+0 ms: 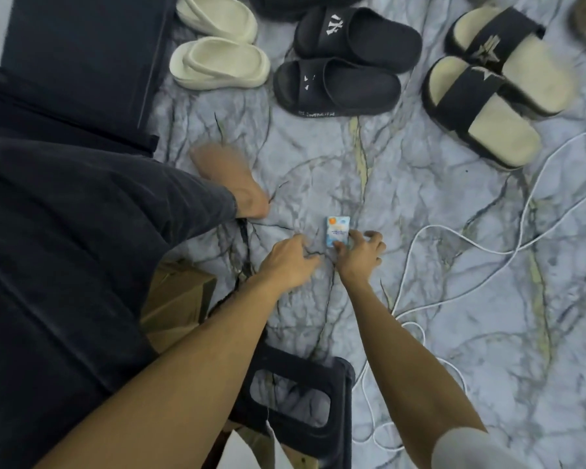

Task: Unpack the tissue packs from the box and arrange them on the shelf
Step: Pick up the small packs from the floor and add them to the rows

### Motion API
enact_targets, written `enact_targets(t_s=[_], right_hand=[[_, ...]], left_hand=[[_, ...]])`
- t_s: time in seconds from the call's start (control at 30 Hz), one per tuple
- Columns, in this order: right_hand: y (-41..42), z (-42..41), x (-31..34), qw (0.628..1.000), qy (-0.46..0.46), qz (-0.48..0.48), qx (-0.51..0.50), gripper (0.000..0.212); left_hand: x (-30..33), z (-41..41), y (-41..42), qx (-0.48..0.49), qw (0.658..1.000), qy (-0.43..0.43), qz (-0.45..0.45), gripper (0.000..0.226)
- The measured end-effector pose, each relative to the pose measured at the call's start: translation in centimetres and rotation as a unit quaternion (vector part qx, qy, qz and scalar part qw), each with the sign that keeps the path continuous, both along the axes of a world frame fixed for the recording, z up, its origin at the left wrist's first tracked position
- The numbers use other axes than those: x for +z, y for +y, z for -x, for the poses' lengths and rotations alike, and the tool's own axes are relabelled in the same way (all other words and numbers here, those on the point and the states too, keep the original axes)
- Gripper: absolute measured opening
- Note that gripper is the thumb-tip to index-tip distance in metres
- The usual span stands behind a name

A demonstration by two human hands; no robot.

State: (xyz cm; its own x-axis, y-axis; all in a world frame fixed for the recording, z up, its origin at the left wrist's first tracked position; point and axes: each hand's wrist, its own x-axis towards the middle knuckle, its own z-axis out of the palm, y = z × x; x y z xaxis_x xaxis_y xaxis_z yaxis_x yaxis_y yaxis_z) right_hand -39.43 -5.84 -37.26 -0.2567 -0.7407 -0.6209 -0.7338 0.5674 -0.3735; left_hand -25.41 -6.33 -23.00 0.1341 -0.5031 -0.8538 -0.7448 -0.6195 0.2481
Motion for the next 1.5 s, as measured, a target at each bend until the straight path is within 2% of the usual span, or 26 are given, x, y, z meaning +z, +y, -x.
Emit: enact_targets(t_s=[0.17, 0.3, 0.47, 0.5, 0.67, 0.8, 0.93, 1.1, 1.2, 1.27, 1.4, 1.5], right_hand=[[-0.4, 0.5, -0.1, 0.999, -0.036, 0.02, -0.024, 0.034], [-0.4, 0.6, 0.4, 0.995, -0.069, 0.062, -0.028, 0.031], [-0.2, 0.0, 4.0, 0.978, -0.168, 0.125, -0.02, 0.029], [-0.1, -0.3, 5.1, 0.973, -0.187, 0.134, -0.015, 0.028], [-0.2, -1.9, 10.2, 0.957, -0.256, 0.134, -0.017, 0.033], [-0.6, -3.6, 13.4, 0.953, -0.284, 0.105, -0.015, 0.037], [-1.4, -4.8, 17.0, 0.94, -0.325, 0.1, -0.007, 0.043], [-2.1, -6.6, 22.9, 0.91, -0.399, 0.105, -0.023, 0.042], [-1.8, -8.5, 26.4, 0.893, -0.434, 0.109, -0.04, 0.025], [-1.4, -10.1, 28.4, 0.882, -0.458, 0.105, -0.022, 0.019], [0.3, -14.6, 33.3, 0.85, -0.516, 0.09, 0.057, 0.026], [2.2, -18.2, 36.6, 0.837, -0.527, 0.098, 0.108, 0.028]], left_hand=[[-0.9, -0.8, -0.4, 0.073, 0.997, 0.015, -0.016, 0.039], [-1.5, -1.0, -0.5, 0.107, 0.994, 0.028, -0.021, 0.047], [-1.4, -0.9, -0.8, 0.158, 0.985, 0.066, 0.014, 0.065], [-1.2, -0.9, -1.0, 0.179, 0.98, 0.087, 0.029, 0.063], [0.7, -2.1, -2.0, 0.336, 0.926, 0.166, 0.046, 0.028], [3.5, -4.2, -1.7, 0.46, 0.861, 0.215, 0.015, 0.041], [7.3, -6.4, -0.8, 0.528, 0.806, 0.264, 0.045, 0.033], [11.9, -8.5, 0.5, 0.543, 0.772, 0.31, 0.112, 0.038], [14.8, -10.1, 1.6, 0.539, 0.761, 0.317, 0.171, 0.039], [16.9, -11.4, 2.7, 0.54, 0.752, 0.314, 0.211, 0.038], [21.4, -15.2, 6.1, 0.539, 0.741, 0.274, 0.291, 0.033], [25.5, -18.5, 9.3, 0.535, 0.729, 0.268, 0.333, 0.032]])
